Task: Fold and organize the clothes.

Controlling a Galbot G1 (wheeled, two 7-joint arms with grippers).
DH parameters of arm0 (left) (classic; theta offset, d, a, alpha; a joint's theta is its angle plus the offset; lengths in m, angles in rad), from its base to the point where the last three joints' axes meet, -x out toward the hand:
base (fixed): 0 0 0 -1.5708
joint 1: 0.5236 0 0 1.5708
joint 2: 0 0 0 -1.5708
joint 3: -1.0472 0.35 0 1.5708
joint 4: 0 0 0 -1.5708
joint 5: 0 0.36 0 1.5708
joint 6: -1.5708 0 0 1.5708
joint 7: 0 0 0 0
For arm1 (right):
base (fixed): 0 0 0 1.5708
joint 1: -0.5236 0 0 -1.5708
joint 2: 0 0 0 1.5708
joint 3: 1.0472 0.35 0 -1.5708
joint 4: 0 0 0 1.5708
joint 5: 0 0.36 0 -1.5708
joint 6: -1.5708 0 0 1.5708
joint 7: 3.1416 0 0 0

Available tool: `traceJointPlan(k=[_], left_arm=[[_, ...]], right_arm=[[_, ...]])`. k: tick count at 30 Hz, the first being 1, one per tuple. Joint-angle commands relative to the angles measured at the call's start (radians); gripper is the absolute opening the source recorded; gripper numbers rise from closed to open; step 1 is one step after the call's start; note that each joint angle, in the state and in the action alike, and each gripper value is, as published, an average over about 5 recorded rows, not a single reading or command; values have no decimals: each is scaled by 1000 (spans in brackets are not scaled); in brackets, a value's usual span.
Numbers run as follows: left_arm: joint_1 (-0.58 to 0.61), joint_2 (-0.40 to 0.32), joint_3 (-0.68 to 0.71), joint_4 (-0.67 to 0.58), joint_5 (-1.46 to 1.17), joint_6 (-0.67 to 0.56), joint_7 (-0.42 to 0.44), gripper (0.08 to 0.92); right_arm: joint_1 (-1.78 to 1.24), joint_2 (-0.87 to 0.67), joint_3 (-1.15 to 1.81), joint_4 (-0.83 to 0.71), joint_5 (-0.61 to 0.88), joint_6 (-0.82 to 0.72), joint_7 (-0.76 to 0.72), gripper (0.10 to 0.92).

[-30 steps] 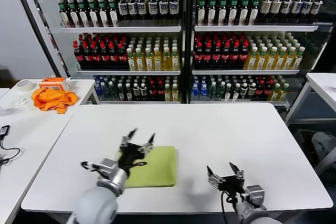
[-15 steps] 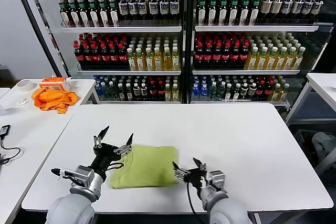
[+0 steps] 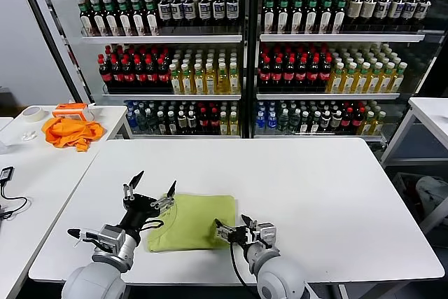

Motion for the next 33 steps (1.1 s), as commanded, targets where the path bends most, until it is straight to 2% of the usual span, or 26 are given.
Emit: traceJointPlan(k=[1, 17, 23, 26, 33], left_arm=[[6, -6, -8, 3, 6, -5, 2, 823], [14, -27, 3, 6, 6, -8, -1, 823], [17, -29, -4, 11, 7, -20, -2, 823], [17, -28, -8, 17, 8, -27, -2, 823], [4, -31, -4, 42, 17, -54, 1, 822]], right_arm=[[32, 20, -32, -46, 36, -5, 33, 791], [33, 32, -11, -35, 51, 48, 27, 334], [25, 19, 29, 21, 41, 47, 21, 168], [14, -15, 60, 79, 19, 33, 10, 126], [-12, -152, 180, 137, 3, 24, -29, 124]])
